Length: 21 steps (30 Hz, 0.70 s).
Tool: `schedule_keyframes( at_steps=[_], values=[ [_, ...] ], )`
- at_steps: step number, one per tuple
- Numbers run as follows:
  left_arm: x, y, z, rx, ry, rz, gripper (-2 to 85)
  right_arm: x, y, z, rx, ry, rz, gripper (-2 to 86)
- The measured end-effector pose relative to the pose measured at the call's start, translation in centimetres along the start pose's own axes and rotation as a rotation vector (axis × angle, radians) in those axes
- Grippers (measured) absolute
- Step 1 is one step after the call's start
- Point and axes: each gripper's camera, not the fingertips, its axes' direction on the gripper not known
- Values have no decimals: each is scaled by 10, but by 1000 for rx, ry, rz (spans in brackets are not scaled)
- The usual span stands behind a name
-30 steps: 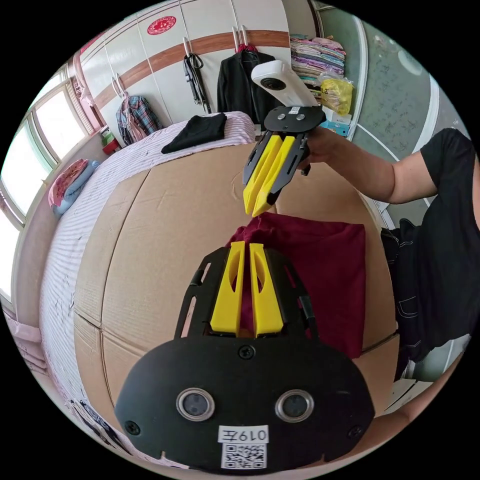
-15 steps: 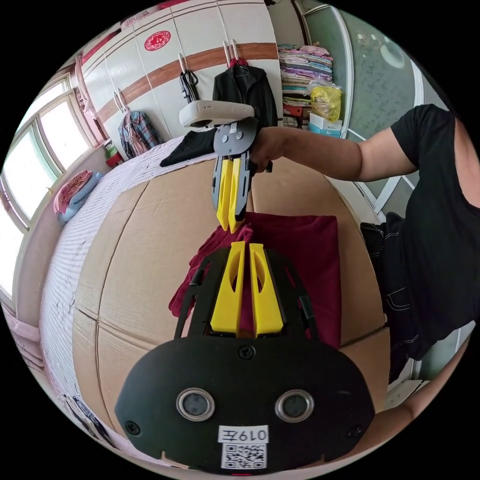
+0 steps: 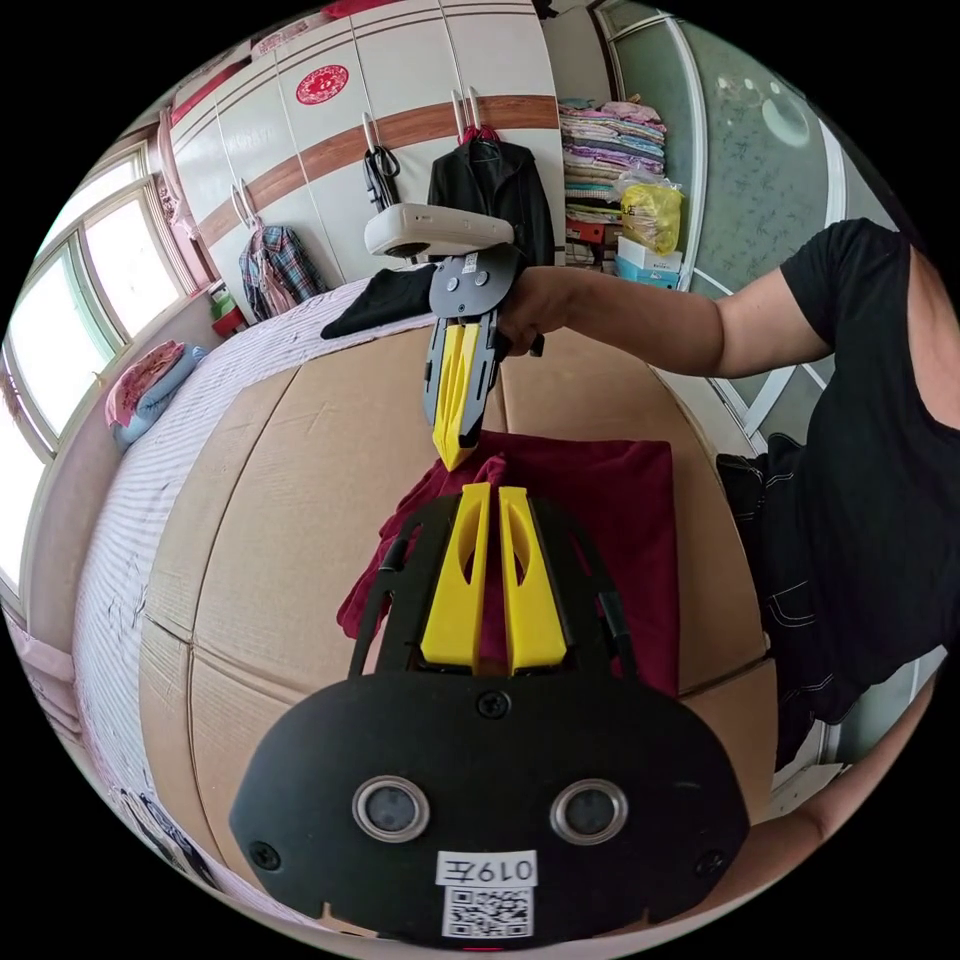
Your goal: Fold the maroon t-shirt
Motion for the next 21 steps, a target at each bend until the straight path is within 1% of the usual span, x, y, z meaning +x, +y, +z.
schedule_keyframes(
  at_steps=[4, 8, 15, 17, 21],
  values=[
    [-1, -3, 0, 3, -12, -10, 5, 8, 2, -6, -5, 22, 40, -9],
    [-3, -8, 6, -2, -26, -21, 5, 9, 3, -13, 51, 15, 42, -10],
    [-4, -17, 24, -35, -24, -27, 6, 4, 7, -22, 65, 25, 52, -9],
    [-5, -19, 27, -40, -26, -29, 6, 7, 12, -33, 86, -2, 67, -8],
    [-12, -23, 32, -42, -35, -50, 6, 5, 22, -61, 142, 4, 82, -3]
  ],
)
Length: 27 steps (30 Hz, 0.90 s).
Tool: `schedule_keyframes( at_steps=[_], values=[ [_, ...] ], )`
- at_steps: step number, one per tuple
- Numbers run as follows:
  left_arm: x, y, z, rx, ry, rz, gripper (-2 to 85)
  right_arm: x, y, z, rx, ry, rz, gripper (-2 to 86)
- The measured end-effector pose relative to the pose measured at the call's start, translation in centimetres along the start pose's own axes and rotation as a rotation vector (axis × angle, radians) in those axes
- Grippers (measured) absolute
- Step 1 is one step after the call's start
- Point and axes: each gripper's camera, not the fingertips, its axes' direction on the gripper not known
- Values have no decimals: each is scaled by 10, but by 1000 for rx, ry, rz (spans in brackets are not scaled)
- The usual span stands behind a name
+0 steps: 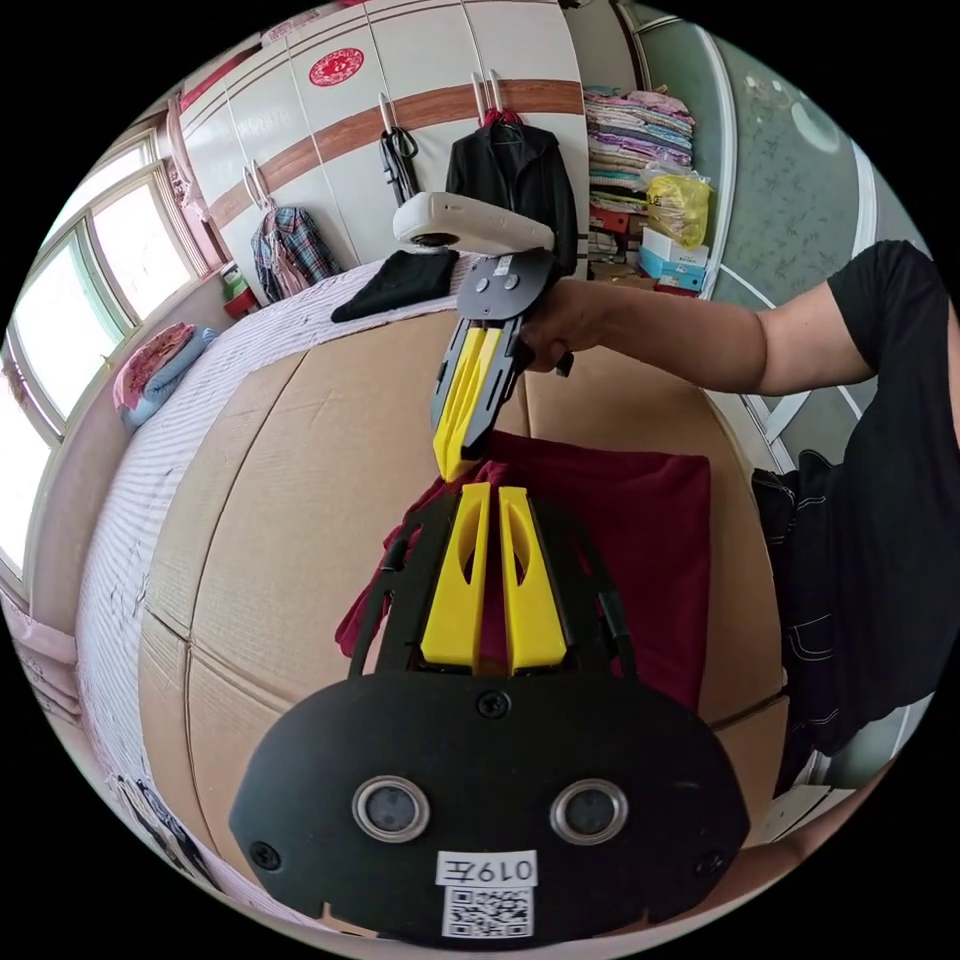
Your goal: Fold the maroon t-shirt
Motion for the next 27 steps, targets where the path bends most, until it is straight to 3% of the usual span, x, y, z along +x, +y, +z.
schedule_keyframes(
  at_steps=[4, 10, 22, 27],
  values=[
    [-10, -6, 1, 12, -5, -20, 5, 8, 17, -45, 84, -64, 31, 9],
    [-23, -19, 4, 15, -5, -4, 5, 16, 35, -68, 62, -199, 15, 37],
    [-54, -37, 13, -19, -4, 8, 7, 6, 30, -93, 50, -152, 32, -6],
    [-72, -44, 38, -116, 20, 27, 8, 4, 46, -142, 187, -132, 128, 4]
  ],
)
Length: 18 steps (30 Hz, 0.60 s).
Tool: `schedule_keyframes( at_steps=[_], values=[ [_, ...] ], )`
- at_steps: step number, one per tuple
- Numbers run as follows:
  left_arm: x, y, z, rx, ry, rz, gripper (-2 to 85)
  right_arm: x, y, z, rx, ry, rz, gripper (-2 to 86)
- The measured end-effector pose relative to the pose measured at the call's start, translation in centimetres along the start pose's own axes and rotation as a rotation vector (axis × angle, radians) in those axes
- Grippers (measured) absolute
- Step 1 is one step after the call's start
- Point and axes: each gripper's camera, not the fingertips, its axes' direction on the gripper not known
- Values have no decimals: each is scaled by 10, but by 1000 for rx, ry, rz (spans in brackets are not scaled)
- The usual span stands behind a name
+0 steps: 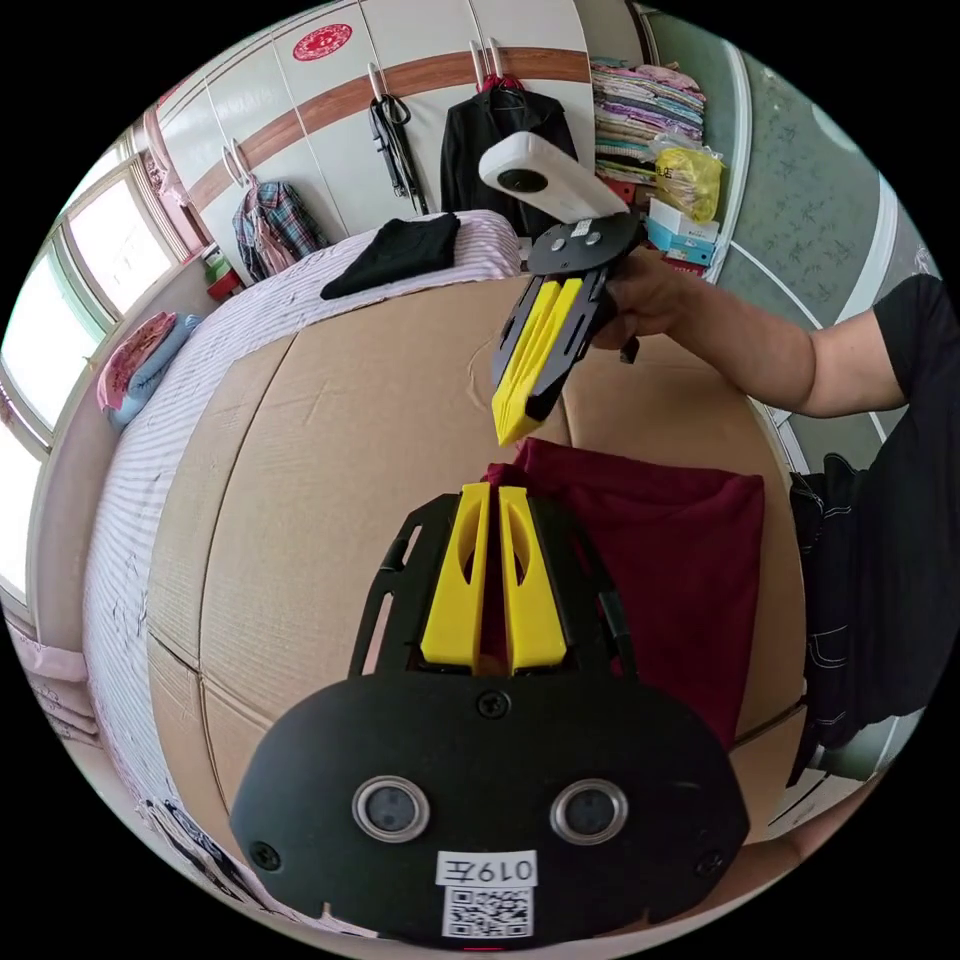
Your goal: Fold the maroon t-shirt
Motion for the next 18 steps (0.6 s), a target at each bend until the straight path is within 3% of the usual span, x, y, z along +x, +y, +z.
schedule_keyframes(
  at_steps=[4, 9, 18],
  values=[
    [-16, -1, 6, -27, 22, -19, 8, -25, 6, -18, 40, -84, 21, 55],
    [-42, -1, 6, -41, 67, -63, 13, -47, 7, -9, 22, 8, 136, 64],
    [-93, 22, -18, -8, 109, -191, 44, -56, 2, -14, 23, 94, 234, -2]
  ],
)
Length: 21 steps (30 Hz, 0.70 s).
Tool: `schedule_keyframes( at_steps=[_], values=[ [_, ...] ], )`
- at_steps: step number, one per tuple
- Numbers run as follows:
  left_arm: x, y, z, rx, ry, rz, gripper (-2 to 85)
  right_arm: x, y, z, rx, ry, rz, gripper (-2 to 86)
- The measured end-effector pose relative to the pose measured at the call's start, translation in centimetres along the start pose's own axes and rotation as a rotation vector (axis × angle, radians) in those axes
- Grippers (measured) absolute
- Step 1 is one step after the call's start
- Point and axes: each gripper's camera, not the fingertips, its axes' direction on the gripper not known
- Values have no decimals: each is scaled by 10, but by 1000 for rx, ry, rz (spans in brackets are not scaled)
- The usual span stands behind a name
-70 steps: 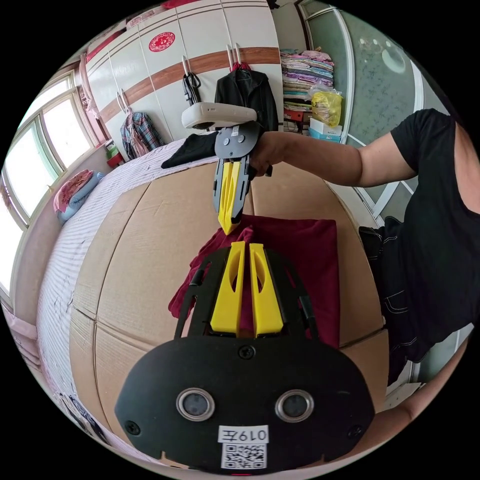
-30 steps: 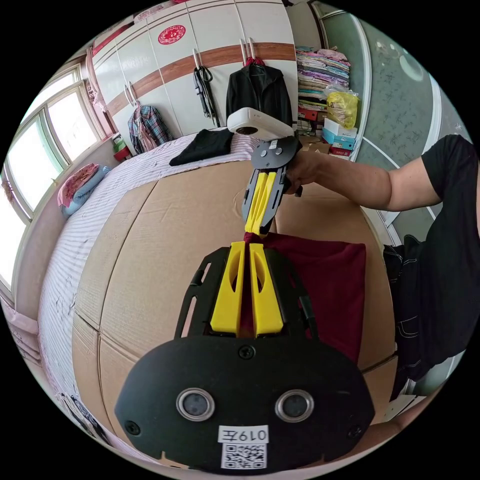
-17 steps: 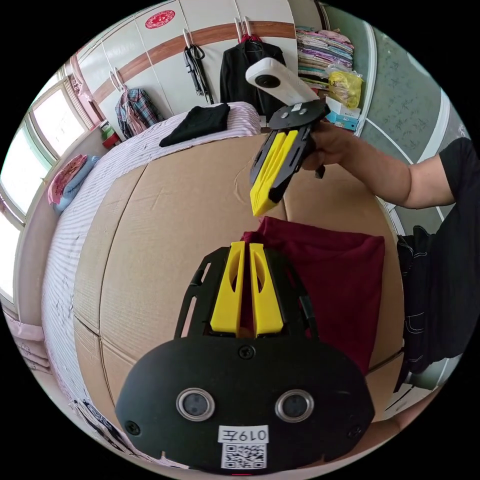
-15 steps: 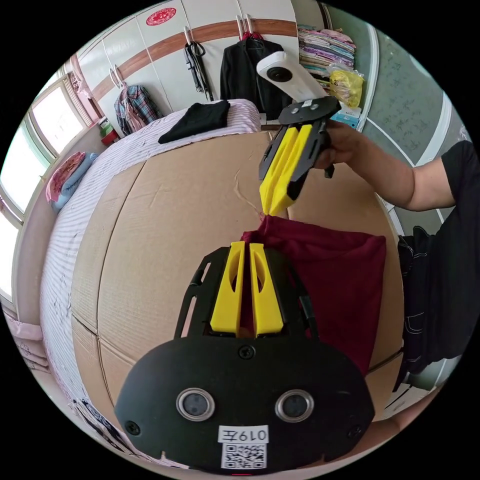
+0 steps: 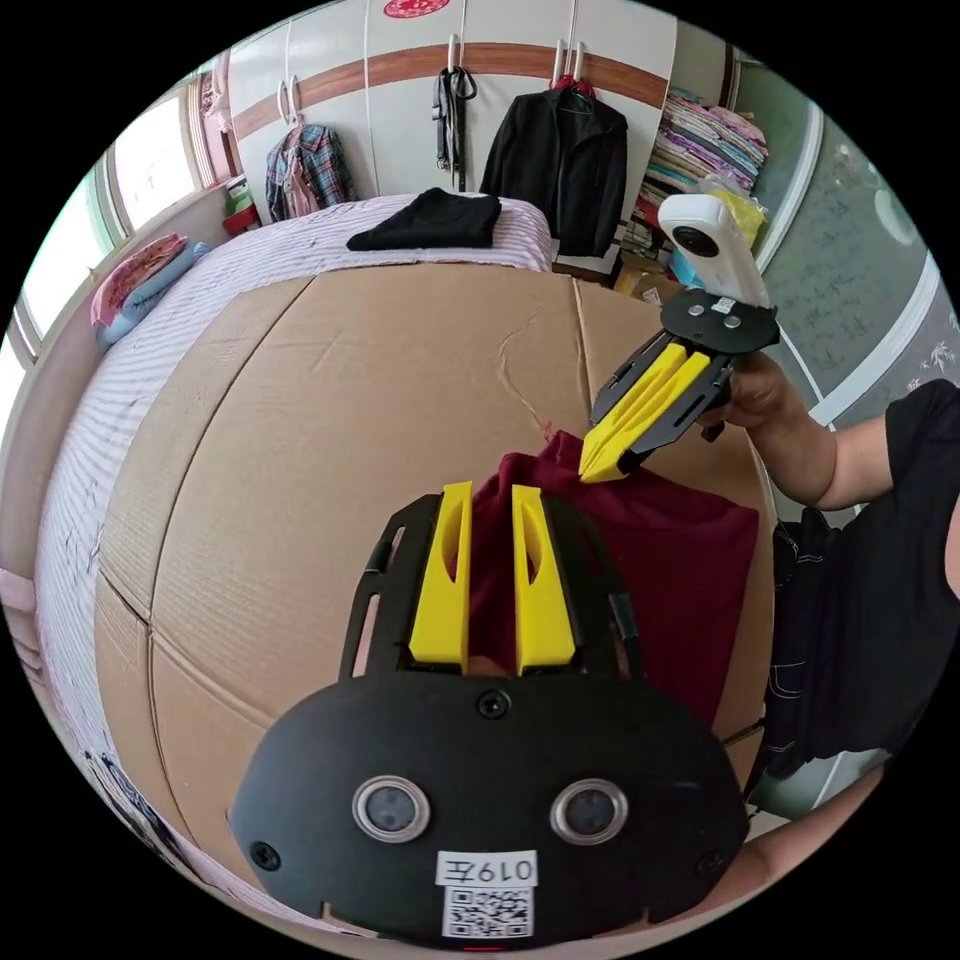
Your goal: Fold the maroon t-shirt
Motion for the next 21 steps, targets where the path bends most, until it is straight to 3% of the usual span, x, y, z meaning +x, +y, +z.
schedule_keyframes(
  at_steps=[6, 11, 21],
  values=[
    [-45, 48, -57, 128, -20, -132, 56, 11, -15, -40, 97, -20, 19, 46],
    [-74, 86, -77, 155, 29, -186, 69, 36, -49, -28, 28, -117, 78, 86],
    [-107, 75, -60, 35, 85, -197, 67, 36, -49, -22, 7, -141, 102, 34]
  ],
)
